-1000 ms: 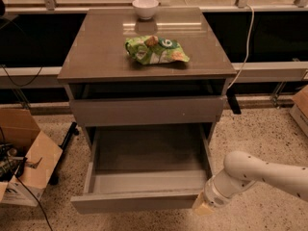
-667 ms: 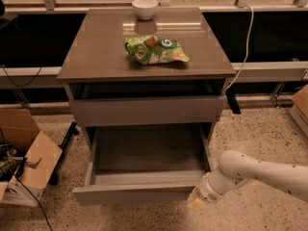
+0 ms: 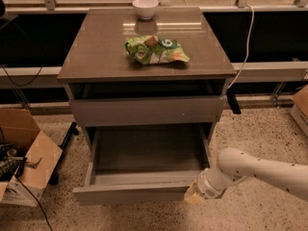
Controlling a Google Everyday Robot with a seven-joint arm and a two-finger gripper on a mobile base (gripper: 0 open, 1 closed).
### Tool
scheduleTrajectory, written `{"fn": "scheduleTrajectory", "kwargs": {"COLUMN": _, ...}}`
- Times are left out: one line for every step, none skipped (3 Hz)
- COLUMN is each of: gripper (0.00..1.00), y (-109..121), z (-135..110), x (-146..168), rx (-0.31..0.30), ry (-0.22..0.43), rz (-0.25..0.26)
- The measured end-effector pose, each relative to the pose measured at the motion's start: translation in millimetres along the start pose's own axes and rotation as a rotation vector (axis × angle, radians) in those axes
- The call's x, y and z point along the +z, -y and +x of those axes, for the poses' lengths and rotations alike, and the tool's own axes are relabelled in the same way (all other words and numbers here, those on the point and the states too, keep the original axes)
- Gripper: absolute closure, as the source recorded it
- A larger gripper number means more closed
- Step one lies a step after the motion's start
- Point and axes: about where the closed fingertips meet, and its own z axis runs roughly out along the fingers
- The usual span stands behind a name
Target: Close middle drawer
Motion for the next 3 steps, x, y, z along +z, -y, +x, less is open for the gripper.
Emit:
{"fn": "scheduleTrajectory", "kwargs": {"gripper": 1.00, "y": 18, "z": -28, "x": 9, "rx": -0.056, "ry": 0.056, "rz": 0.038}}
{"fn": "scheduleTrajectory", "kwargs": {"gripper": 1.00, "y": 38, "z": -47, "x": 16, "rx": -0.098, "ry": 0.098, "rz": 0.046}}
{"fn": "scheduleTrajectory", "kwargs": {"gripper": 1.00, "y": 64, "z": -82, "x": 38, "rx": -0.180, "ry": 0.171, "rz": 0.032}}
